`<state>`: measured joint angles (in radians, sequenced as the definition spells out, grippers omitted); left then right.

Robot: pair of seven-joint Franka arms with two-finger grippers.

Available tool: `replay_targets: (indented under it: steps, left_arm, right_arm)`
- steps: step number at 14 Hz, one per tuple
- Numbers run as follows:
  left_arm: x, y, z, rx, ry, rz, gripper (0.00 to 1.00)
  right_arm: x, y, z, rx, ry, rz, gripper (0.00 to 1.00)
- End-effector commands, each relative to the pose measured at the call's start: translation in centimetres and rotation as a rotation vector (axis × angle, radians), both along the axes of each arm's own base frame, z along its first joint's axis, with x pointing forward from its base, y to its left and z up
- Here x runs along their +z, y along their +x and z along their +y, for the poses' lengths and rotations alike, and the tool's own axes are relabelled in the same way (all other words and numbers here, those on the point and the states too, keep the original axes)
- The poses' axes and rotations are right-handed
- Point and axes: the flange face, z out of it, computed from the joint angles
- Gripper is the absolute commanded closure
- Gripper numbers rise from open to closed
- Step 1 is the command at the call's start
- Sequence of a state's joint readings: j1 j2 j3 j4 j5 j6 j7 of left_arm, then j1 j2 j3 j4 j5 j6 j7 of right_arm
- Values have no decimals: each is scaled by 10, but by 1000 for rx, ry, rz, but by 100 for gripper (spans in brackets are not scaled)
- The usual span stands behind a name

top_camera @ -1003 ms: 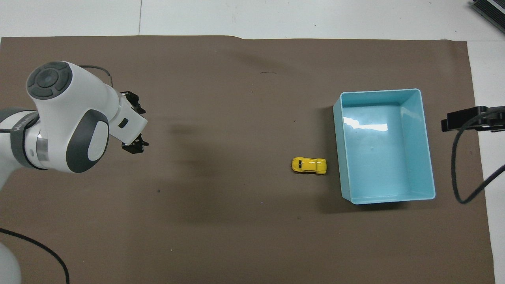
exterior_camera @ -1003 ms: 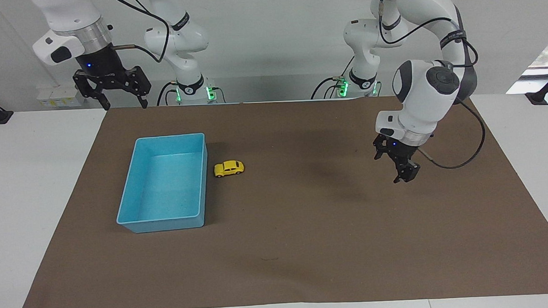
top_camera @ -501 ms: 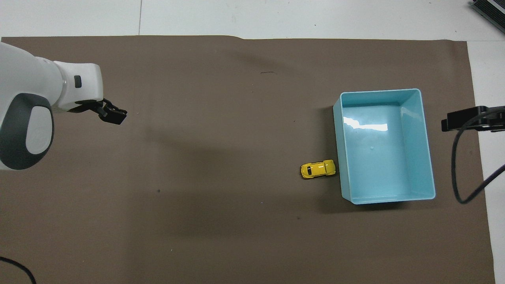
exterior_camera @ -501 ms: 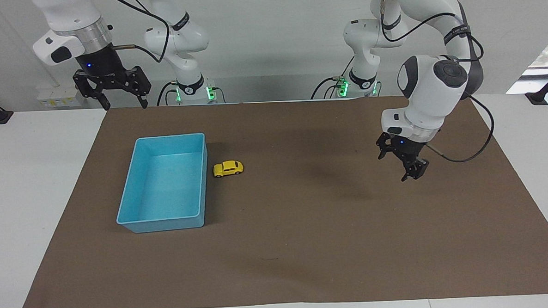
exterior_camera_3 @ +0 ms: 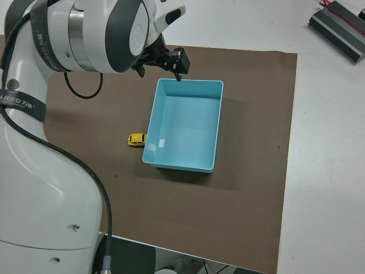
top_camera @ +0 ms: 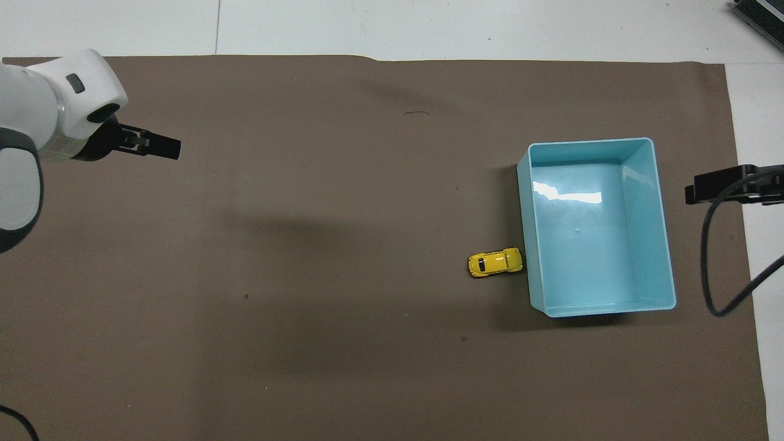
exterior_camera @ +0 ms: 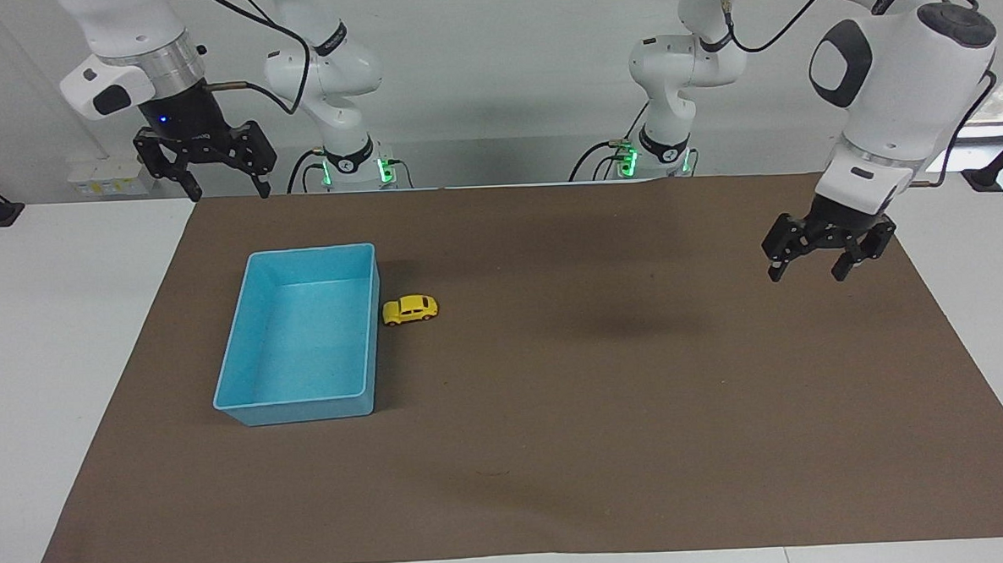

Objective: Wind up and store yellow beetle car
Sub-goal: 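Release the car and lift the left gripper away, then return the left gripper to rest while the right gripper reaches the bin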

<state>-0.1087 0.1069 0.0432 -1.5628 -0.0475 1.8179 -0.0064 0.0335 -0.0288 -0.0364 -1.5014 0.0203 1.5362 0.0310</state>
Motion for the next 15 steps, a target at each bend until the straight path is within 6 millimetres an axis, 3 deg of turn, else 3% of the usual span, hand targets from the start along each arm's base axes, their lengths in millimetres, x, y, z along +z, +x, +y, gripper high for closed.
replay_targets:
  steps: [1, 4, 7, 12, 15]
  left_arm:
    - [24, -22, 8, 25, 7, 94, 0]
    - [47, -49, 7, 12, 7, 130, 0]
    - [45, -52, 15, 26, 4, 137, 0]
    - [45, -52, 15, 24, 5, 136, 0]
    - [45, -52, 15, 24, 5, 138, 0]
  right_arm:
    - [-1, -1, -5, -30, 24, -2, 0]
    - [-1, -1, -7, -32, 18, 1, 0]
    - [0, -2, 1, -1, 23, 1, 0]
    - [-3, -4, 11, 345, 1, -12, 0]
    - [-1, -2, 39, 555, -18, -48, 0]
